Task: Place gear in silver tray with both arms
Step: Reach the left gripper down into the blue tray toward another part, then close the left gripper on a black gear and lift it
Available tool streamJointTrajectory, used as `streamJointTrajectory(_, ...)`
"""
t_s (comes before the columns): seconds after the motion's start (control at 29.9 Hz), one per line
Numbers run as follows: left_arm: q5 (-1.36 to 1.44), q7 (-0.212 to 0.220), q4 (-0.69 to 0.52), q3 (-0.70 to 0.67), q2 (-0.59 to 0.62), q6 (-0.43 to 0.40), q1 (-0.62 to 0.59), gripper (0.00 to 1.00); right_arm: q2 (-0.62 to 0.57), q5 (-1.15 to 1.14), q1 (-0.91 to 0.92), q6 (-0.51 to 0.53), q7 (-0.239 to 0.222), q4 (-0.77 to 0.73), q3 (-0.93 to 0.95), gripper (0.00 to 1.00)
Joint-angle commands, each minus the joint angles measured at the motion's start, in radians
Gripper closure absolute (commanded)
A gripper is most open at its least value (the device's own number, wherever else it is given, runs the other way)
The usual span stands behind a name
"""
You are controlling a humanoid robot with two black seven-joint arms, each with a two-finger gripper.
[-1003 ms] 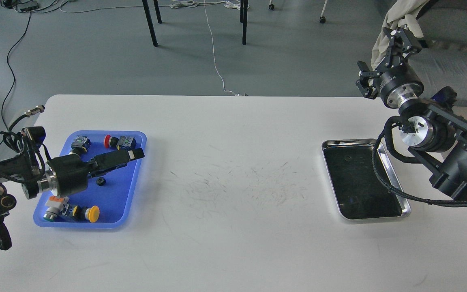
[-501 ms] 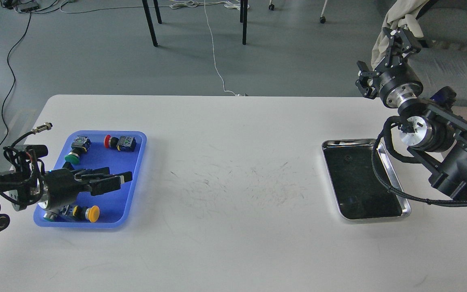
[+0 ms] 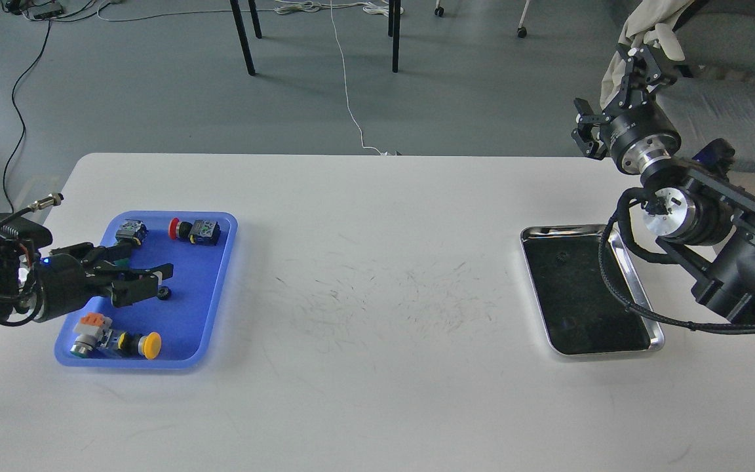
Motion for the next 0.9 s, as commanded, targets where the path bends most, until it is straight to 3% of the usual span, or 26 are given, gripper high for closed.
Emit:
streamJointTrajectory(0.0, 0.016, 0.000, 0.033, 0.005, -0.041, 0.002, 0.001, 0.21, -0.002, -0.002, -0.001, -0.001, 0.001, 0.004, -0.004, 0.03)
streamJointTrajectory(0.3, 0.022, 0.000, 0.105, 0.009, -0.104, 0.003, 0.013, 0.22, -0.002, -0.009, -0.003, -0.001, 0.001, 0.003, -0.009, 0.03)
streamJointTrajectory(0.57, 0.051, 0.000, 0.141, 0.083, -0.109, 0.060, 0.016, 0.30, -0.002, -0.010, -0.004, -0.001, 0.001, 0.001, -0.009, 0.03)
streamJointTrajectory(0.87, 0.051, 0.000, 0.211, 0.089, -0.141, 0.064, 0.016, 0.37, 0.000, -0.012, -0.004, -0.001, 0.003, 0.001, -0.010, 0.03)
